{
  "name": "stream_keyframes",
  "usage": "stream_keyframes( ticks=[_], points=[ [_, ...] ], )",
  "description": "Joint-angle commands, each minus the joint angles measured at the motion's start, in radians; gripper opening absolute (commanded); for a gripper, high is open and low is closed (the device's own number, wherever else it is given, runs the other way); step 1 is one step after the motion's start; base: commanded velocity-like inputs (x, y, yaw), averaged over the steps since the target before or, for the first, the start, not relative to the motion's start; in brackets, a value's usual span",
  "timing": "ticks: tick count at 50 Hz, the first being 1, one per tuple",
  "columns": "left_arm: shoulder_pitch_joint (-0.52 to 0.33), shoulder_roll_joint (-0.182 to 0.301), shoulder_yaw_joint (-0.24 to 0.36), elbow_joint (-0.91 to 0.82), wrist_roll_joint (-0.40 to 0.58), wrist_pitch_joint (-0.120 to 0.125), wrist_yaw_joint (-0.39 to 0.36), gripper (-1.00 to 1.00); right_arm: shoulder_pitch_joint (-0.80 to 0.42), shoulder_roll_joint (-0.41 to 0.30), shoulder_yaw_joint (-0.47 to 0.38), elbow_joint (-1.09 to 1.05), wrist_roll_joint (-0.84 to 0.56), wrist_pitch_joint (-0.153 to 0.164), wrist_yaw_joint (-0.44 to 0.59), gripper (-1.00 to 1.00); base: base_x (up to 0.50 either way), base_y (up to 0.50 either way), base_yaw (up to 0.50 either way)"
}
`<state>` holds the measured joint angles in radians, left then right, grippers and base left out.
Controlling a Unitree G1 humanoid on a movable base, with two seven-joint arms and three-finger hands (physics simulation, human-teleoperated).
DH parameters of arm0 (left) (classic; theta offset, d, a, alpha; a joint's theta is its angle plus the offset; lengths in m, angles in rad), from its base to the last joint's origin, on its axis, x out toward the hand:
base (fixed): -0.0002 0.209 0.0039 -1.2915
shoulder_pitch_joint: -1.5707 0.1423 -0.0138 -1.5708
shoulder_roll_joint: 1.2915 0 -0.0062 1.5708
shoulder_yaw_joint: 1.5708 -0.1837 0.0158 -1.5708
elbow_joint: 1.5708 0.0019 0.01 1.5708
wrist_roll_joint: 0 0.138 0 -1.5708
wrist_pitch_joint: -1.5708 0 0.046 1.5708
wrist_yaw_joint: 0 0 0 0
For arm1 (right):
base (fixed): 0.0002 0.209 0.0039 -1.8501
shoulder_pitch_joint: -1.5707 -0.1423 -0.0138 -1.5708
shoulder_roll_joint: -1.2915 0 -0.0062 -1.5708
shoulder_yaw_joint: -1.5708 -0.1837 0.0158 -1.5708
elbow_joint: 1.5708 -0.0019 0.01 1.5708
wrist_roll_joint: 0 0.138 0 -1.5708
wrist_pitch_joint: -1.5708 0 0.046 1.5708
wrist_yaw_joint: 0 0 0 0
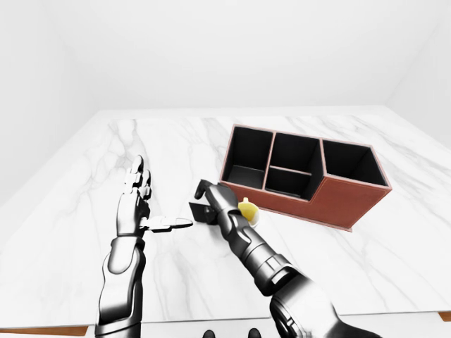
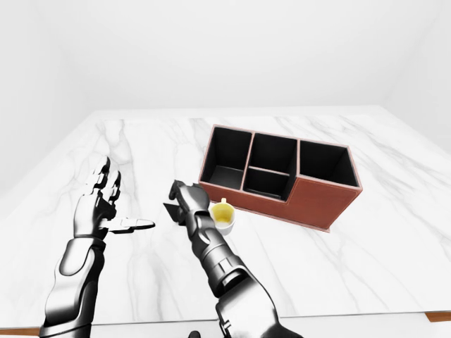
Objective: Pick up the book and place it in the caddy.
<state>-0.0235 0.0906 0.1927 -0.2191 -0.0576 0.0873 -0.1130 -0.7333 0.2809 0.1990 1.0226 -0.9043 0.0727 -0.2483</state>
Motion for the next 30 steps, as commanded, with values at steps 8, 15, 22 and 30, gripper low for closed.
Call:
stream_keyframes(
  ticks=[8, 15, 22, 30],
  points=[
    [0.002, -0.001, 0.001, -0.003, 0.001, 0.0, -0.001, 1.0, -0.019, -0.034, -0.024, 0.056, 0.027, 0.015, 0.035, -1.0, 0.0, 0.0, 0.0],
    [0.001, -0.001, 0.001, 0.0, 0.001, 0.0, 0.0, 1.0, 0.015, -0.03, -0.016, -0.052, 0.046, 0.015, 0.077, -1.0, 0.0, 0.0, 0.0],
    [0.004, -0.004, -0.003, 0.007, 0.003, 0.0, 0.001, 1.0, 0.02, -0.037, -0.023, -0.181, 0.083, 0.015, 0.122, -1.0, 0.0, 0.0, 0.0],
    [0.005, -0.005, -0.007, 0.013, 0.004, 0.0, 0.003, 1.0, 0.044, -0.028, -0.014, -0.351, 0.133, 0.015, 0.19, -1.0, 0.0, 0.0, 0.0]
  ],
)
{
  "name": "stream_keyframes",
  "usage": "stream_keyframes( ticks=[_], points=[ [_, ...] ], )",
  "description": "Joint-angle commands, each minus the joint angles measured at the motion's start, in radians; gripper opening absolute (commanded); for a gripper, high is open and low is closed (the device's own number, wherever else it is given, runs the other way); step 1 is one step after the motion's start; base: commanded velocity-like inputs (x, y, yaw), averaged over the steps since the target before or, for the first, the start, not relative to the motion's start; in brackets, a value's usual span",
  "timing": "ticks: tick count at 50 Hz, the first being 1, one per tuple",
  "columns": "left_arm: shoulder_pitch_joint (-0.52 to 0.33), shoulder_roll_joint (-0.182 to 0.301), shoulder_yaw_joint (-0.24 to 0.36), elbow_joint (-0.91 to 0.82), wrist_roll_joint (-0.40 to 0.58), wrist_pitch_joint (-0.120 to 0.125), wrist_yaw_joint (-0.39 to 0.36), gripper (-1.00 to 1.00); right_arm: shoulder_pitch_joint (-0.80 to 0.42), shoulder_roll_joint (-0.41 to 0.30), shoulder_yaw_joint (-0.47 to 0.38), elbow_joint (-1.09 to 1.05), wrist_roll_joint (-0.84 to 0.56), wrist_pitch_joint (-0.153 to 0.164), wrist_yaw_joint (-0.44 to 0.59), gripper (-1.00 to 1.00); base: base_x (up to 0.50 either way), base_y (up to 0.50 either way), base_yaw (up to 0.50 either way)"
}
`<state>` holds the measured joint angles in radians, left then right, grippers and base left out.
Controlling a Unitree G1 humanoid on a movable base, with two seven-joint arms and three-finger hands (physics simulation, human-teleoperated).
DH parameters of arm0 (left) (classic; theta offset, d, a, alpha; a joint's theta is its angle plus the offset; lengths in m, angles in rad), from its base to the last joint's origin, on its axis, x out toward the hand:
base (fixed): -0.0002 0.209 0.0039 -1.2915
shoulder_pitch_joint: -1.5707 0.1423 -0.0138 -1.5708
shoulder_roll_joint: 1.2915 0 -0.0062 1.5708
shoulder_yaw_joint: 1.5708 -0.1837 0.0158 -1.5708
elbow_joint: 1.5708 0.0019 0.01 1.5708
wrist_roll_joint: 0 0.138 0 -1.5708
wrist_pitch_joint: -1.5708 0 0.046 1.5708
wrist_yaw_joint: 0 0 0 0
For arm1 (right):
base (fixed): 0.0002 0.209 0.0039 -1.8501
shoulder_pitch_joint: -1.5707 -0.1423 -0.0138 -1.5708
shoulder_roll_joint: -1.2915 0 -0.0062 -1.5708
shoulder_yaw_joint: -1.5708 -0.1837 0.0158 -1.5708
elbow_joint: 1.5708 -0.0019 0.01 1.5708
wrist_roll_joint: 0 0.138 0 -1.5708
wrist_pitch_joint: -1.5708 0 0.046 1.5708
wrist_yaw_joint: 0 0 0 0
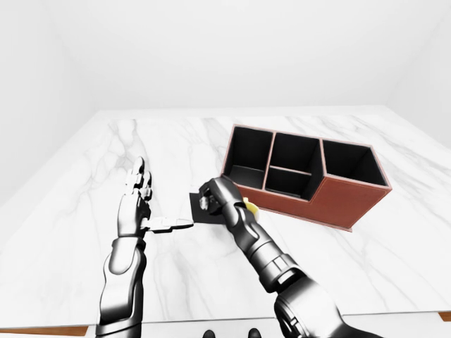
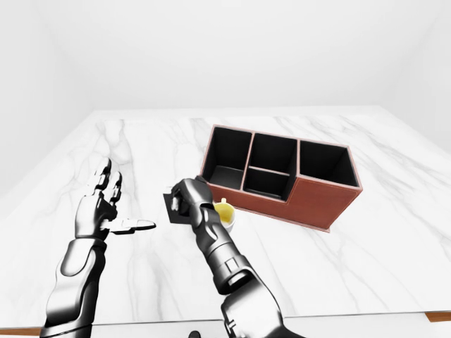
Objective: Pick up the book and place it in the caddy.
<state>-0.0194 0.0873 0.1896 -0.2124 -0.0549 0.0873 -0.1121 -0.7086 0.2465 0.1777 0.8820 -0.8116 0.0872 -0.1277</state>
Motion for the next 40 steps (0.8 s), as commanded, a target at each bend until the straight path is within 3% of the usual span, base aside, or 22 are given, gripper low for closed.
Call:
stream_keyframes(
  ticks=[1, 9, 15, 34, 40],
  points=[
    [0.001, -0.001, -0.003, 0.006, 0.002, 0.0, 0.002, 1.0, 0.019, 0.007, 0.008, -0.242, 0.045, 0.0, 0.078, -1.0, 0.0, 0.0, 0.0],
    [0.001, 0.002, 0.003, -0.013, -0.001, 0.0, 0.0, 1.0, 0.138, -0.022, 0.032, -0.531, 0.028, 0.0, 0.184, -1.0, 0.0, 0.0, 0.0],
    [-0.001, 0.004, 0.006, -0.025, -0.002, 0.0, -0.001, 1.0, 0.158, -0.04, 0.029, -0.645, 0.025, 0.0, 0.229, -1.0, 0.0, 0.0, 0.0],
    [-0.005, 0.003, 0.005, -0.012, -0.001, 0.0, 0.0, 1.0, 0.015, -0.115, -0.055, -0.817, 0.133, 0.0, 0.32, -1.0, 0.0, 0.0, 0.0],
    [-0.002, 0.0, -0.002, -0.009, 0.005, 0.0, 0.003, 1.0, -0.041, -0.176, -0.096, -0.819, 0.188, 0.0, 0.311, -1.0, 0.0, 0.0, 0.0]
  ],
)
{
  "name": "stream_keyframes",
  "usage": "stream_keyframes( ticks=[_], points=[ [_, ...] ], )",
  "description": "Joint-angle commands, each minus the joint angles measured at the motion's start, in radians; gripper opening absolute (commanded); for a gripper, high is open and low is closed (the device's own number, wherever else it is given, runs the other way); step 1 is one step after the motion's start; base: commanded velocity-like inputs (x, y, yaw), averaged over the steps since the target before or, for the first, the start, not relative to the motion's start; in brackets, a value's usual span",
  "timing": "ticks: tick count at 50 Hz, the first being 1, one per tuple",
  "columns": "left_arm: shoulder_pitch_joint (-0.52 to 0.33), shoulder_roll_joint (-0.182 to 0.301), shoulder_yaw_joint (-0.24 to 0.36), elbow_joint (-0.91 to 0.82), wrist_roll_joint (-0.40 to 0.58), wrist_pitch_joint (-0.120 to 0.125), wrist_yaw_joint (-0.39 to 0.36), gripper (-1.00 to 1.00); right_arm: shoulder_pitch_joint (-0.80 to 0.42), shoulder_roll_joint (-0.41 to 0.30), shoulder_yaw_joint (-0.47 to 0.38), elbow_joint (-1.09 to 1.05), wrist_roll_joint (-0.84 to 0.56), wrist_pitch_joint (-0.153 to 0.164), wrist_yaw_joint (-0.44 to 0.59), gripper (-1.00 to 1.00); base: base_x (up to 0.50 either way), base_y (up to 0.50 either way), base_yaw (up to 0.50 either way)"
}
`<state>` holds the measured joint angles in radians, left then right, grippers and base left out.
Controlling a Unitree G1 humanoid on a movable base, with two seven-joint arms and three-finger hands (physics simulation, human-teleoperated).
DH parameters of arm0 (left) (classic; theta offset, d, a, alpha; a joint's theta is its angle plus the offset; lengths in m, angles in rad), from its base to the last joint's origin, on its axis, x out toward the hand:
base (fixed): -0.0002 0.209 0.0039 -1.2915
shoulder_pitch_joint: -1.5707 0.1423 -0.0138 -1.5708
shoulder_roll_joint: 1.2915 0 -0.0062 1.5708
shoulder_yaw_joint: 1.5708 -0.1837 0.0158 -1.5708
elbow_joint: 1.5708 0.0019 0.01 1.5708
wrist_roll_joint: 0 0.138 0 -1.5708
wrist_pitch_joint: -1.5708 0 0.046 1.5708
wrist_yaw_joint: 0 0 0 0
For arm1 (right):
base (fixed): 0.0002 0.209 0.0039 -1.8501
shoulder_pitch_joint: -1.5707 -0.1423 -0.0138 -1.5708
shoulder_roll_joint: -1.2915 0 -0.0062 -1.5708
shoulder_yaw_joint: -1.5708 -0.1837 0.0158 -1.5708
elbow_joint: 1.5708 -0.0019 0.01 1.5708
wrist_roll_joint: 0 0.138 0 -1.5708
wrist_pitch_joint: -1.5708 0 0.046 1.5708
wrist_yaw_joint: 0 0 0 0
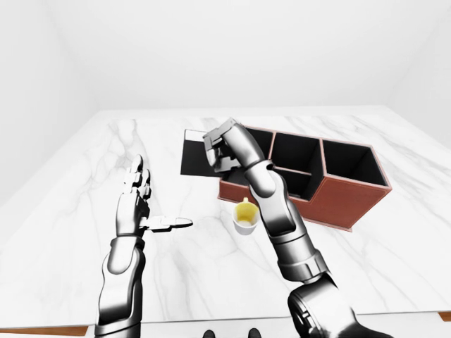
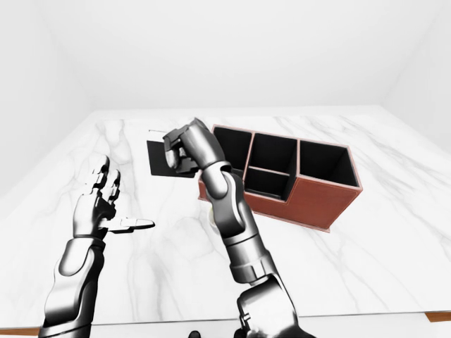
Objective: Pick up the book and place it in the caddy.
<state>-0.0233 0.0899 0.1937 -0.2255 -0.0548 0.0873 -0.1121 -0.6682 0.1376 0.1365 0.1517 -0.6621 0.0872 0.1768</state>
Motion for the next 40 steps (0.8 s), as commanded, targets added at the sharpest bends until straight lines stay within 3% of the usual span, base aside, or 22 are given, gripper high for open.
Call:
stream_keyframes(
  ticks=[1, 19, 40],
  points=[
    [0.002, -0.003, -0.007, 0.004, 0.005, 0.0, 0.003, 1.0, -0.082, -0.074, -0.056, -0.09, 0.043, 0.0, 0.006, -1.0, 0.0, 0.0, 0.0],
    [-0.001, -0.004, -0.012, -0.002, 0.012, 0.0, 0.007, 1.0, -0.074, -0.247, -0.15, -0.067, 0.115, 0.0, 0.018, -1.0, 0.0, 0.0, 0.0],
    [-0.018, -0.001, -0.018, -0.006, 0.017, 0.0, 0.01, 1.0, -0.049, -0.377, -0.229, -0.018, 0.166, 0.0, -0.003, -1.0, 0.0, 0.0, 0.0]
  ],
)
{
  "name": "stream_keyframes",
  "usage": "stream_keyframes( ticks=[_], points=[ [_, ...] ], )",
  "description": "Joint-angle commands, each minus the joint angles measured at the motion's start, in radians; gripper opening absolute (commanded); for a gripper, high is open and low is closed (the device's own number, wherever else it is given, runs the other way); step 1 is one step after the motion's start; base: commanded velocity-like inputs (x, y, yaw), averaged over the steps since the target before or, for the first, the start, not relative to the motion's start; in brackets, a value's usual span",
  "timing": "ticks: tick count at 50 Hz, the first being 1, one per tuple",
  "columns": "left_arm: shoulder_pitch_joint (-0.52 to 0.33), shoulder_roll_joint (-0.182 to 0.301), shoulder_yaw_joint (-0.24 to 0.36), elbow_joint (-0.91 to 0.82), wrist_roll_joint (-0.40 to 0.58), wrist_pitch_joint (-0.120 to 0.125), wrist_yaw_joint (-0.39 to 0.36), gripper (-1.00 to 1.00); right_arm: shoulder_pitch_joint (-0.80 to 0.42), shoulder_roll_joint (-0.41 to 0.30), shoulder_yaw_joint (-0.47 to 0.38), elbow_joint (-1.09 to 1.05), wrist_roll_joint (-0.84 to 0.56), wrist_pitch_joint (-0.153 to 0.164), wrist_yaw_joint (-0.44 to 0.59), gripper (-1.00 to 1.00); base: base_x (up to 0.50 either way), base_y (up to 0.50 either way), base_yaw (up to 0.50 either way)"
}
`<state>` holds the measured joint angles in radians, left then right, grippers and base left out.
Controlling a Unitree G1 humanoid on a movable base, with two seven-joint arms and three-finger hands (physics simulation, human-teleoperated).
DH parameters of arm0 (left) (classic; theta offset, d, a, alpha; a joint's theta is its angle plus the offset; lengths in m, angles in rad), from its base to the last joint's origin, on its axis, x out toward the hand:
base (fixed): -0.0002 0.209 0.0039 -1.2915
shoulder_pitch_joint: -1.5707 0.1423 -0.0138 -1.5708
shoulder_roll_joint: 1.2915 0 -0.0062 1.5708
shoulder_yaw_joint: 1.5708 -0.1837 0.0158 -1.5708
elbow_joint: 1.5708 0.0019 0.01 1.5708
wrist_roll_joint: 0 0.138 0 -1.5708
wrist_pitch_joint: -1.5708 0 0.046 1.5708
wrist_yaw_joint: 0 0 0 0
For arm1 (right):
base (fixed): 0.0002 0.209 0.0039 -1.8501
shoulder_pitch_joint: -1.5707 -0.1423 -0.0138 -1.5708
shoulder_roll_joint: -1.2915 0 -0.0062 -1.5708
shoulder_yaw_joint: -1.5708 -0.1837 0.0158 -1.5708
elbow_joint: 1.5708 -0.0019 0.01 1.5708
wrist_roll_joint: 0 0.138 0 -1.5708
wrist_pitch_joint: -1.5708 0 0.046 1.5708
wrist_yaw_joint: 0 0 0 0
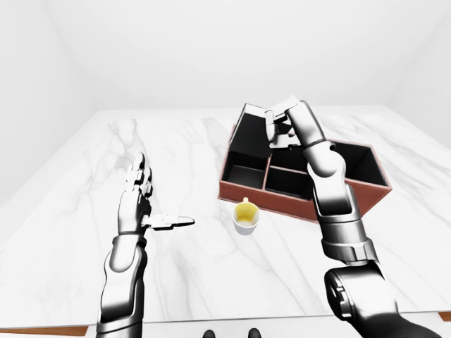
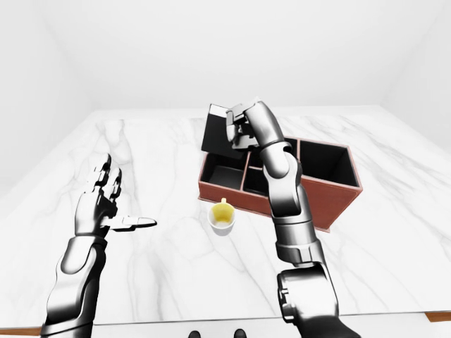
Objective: Pick up the book and place it in the caddy.
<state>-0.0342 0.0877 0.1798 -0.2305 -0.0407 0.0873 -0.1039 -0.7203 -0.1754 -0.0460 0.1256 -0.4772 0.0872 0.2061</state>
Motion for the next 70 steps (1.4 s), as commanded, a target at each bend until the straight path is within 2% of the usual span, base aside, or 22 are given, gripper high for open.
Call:
stream_keyframes(
  ticks=[1, 39, 48, 60, 68, 70],
  points=[
    [-0.007, 0.001, -0.004, -0.002, 0.004, 0.0, 0.002, 1.0, 0.006, -0.071, -0.051, 0.014, -0.017, 0.0, -0.036, -1.0, 0.0, 0.0, 0.0],
    [-0.012, -0.001, -0.014, 0.018, 0.014, 0.0, 0.006, 1.0, 0.024, -0.19, -0.099, 0.28, -0.01, 0.0, -0.098, -1.0, 0.0, 0.0, 0.0],
    [-0.005, -0.004, -0.018, 0.012, 0.018, 0.0, 0.007, 1.0, -0.036, -0.206, -0.084, 0.428, -0.025, 0.0, -0.138, -1.0, 0.0, 0.0, 0.0],
    [-0.015, -0.001, -0.016, 0.012, 0.018, 0.0, 0.006, 1.0, -0.055, -0.194, -0.066, 0.474, -0.067, 0.0, -0.128, -1.0, 0.0, 0.0, 0.0],
    [-0.03, 0.002, -0.016, 0.017, 0.017, 0.0, 0.007, 1.0, -0.044, -0.194, -0.066, 0.457, -0.082, -0.026, -0.099, -1.0, 0.0, 0.0, 0.0],
    [-0.03, 0.003, -0.017, 0.018, 0.018, 0.0, 0.007, 1.0, -0.046, -0.2, -0.064, 0.471, -0.097, -0.043, -0.108, -1.0, 0.0, 0.0, 0.0]
  ],
)
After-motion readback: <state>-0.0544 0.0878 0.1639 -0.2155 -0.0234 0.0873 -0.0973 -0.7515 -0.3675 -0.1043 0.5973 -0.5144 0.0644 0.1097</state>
